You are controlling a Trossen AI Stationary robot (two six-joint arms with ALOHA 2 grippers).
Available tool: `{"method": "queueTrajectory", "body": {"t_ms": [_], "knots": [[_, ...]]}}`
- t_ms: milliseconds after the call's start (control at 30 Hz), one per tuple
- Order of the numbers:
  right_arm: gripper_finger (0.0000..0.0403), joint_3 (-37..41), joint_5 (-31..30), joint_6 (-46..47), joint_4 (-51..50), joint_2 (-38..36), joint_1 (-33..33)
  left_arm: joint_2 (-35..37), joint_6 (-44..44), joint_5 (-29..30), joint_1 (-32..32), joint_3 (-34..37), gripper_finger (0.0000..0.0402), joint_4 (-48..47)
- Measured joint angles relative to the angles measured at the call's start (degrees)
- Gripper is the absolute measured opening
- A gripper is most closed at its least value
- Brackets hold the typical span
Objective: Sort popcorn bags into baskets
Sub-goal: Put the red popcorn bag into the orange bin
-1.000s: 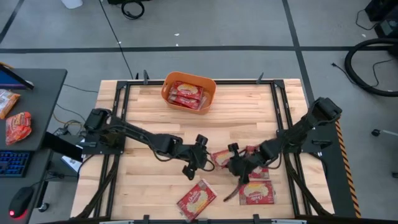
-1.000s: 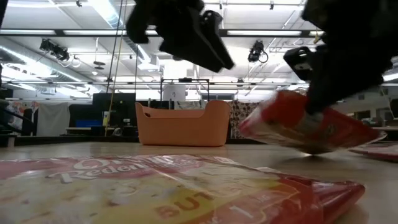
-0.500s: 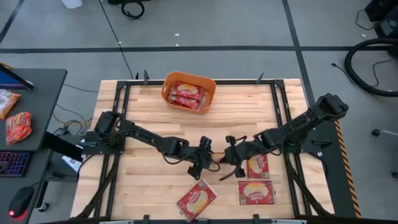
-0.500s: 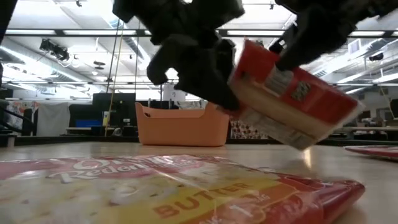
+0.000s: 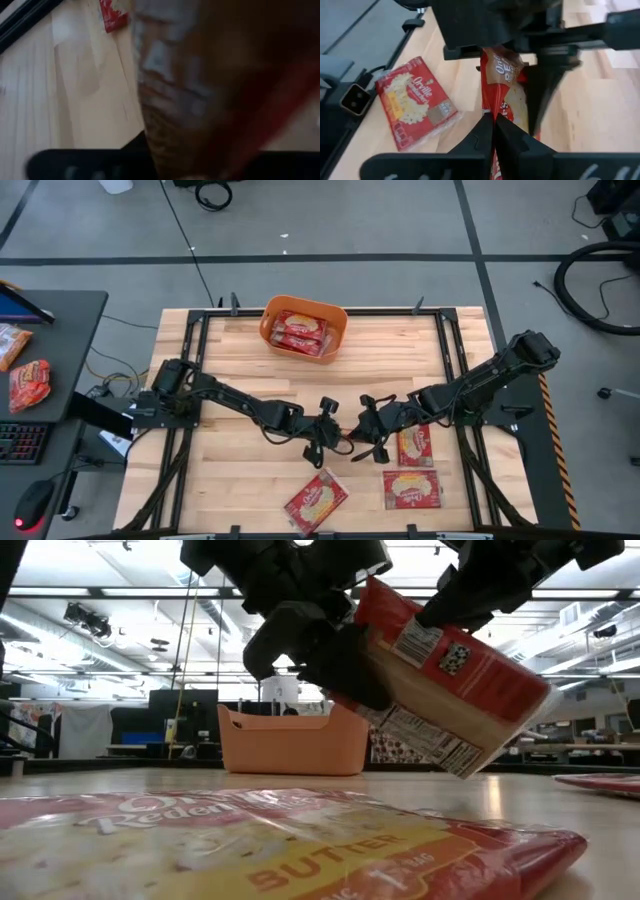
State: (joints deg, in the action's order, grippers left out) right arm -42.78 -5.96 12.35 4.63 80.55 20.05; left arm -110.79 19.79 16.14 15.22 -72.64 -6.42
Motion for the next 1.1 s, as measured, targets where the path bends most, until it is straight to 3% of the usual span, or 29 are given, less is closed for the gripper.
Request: {"method": "queueTrajectory", "body": {"t_ms": [67, 267, 467, 567, 633, 867, 1000, 1100], "knots": [[0.0033, 0.0, 0.0, -0.4, -0.4, -0.4, 0.0, 0.6, -0.1, 0.5, 0.0, 0.0, 0.0022, -1.3], [0.0103, 0.0, -0.5, -0.5, -5.2, -5.4, 0.0, 5.4, -0.2, 3.3, 0.0, 0.0, 0.0027, -7.8], [0.0151, 0.0, -10.3, 2.3, -14.3, -13.2, 0.0, 15.3, -6.4, 14.6, -0.5, 0.0, 0.0023, -18.7], [0.0153, 0.0, -14.4, 2.7, -17.1, -14.8, 0.0, 19.9, -14.4, 22.2, -2.0, -0.1, 0.0028, -22.2], [0.0153, 0.0, -15.5, 2.7, -18.2, -14.9, 0.0, 22.2, -20.6, 23.9, -4.1, -0.2, 0.0029, -24.0], [0.0152, 0.0, -15.6, 3.0, -18.0, -10.9, -0.8, 24.3, -34.9, 20.0, -15.3, -0.2, 0.0026, -33.7], [0.0152, 0.0, -15.5, 2.4, -17.5, -8.2, -1.7, 23.8, -37.6, 13.1, -22.7, -0.3, 0.0026, -35.8], [0.0152, 0.0, -15.5, 1.3, -16.6, -6.6, -2.6, 21.8, -38.6, 11.6, -26.7, -3.4, 0.0026, -42.4]]}}
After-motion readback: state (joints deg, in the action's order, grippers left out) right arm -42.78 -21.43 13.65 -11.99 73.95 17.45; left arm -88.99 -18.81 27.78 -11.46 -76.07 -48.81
